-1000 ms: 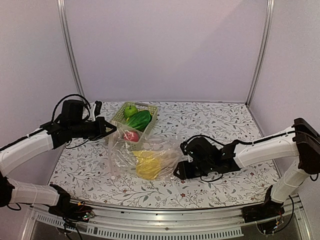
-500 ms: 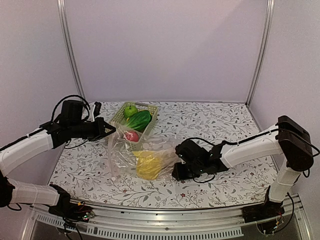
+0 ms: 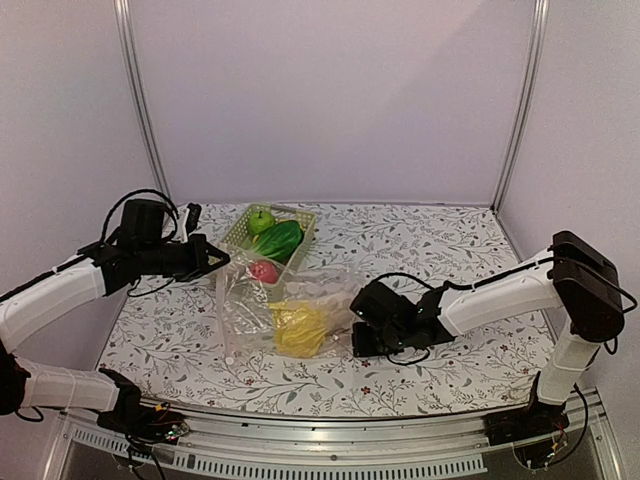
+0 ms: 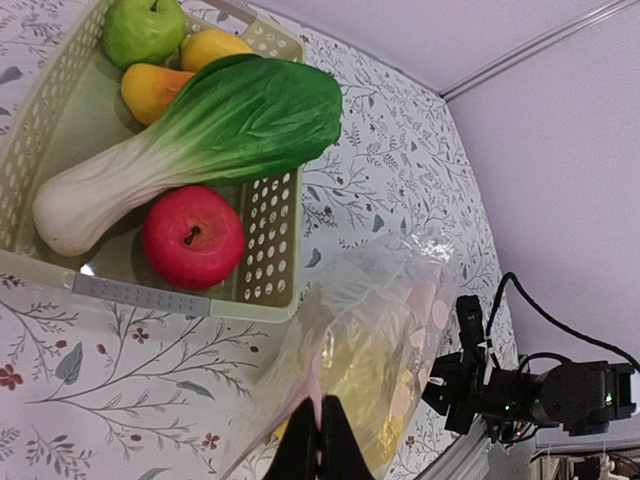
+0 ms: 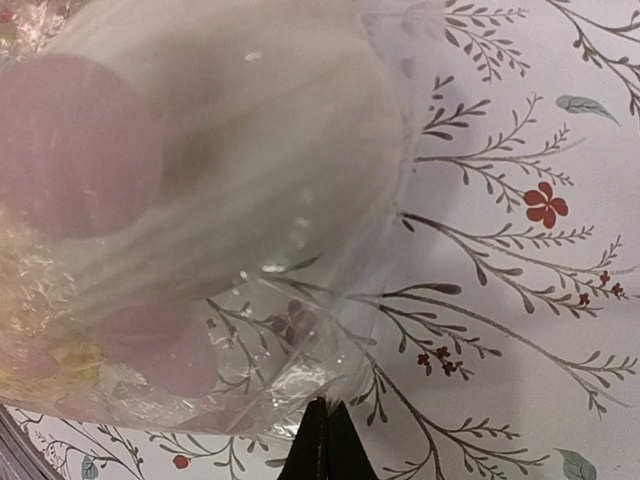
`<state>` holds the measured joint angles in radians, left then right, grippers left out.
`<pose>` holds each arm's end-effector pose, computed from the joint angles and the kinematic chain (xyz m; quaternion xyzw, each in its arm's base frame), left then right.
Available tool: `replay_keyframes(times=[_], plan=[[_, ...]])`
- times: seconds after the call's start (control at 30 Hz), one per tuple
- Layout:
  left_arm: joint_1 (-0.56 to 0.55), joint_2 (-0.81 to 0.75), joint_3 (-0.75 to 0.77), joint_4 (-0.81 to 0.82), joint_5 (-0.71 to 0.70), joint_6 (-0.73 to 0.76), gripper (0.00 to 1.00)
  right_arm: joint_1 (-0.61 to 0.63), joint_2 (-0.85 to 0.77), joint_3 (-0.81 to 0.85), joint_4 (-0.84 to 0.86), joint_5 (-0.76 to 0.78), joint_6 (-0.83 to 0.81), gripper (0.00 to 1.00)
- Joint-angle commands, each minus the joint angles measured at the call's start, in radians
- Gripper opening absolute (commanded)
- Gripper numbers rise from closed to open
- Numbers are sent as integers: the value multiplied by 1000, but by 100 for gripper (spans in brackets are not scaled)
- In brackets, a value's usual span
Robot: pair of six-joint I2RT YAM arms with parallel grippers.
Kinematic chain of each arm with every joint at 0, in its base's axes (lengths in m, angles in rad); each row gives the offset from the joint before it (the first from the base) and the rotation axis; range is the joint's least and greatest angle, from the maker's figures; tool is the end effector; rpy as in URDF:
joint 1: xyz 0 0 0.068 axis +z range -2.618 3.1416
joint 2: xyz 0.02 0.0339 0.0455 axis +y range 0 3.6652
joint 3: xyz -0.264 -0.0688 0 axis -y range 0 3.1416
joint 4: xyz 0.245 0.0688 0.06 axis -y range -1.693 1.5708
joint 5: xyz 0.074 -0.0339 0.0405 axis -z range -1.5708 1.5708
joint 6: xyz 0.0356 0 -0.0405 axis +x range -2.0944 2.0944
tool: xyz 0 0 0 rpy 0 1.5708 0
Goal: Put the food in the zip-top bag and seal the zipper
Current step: Adjust the zipper food storage bag at the center of the board.
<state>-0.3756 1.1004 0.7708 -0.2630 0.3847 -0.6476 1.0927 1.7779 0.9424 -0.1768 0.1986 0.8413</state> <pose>0.2187 -0.1006 0.2665 -0.0285 0.8707 -0.3729 0.3195 0.1631 0.2994 0.1381 -0.0928 0.9524 0.1717 0.2342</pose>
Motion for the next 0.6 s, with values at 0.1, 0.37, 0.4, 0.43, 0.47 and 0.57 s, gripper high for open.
replay_keyframes(times=[0.1,0.37,0.4,0.43,0.47,0.57], plan=[[26,15,37,-35,-2,34,0,-46,-142,-99,-28,47,13,0],[-79,143,109,-13,44,66,0,-72,-300,-172,-71,25,-9,0],[-101,166,124,-14,38,74,0,-73,-306,-179,-72,23,-6,0],[-119,188,135,-13,28,79,0,-72,-314,-185,-73,22,-2,0],[-130,205,144,-12,18,82,0,-73,-319,-192,-72,24,5,0],[-140,244,152,4,-3,89,9,-77,-343,-214,-72,29,25,0]])
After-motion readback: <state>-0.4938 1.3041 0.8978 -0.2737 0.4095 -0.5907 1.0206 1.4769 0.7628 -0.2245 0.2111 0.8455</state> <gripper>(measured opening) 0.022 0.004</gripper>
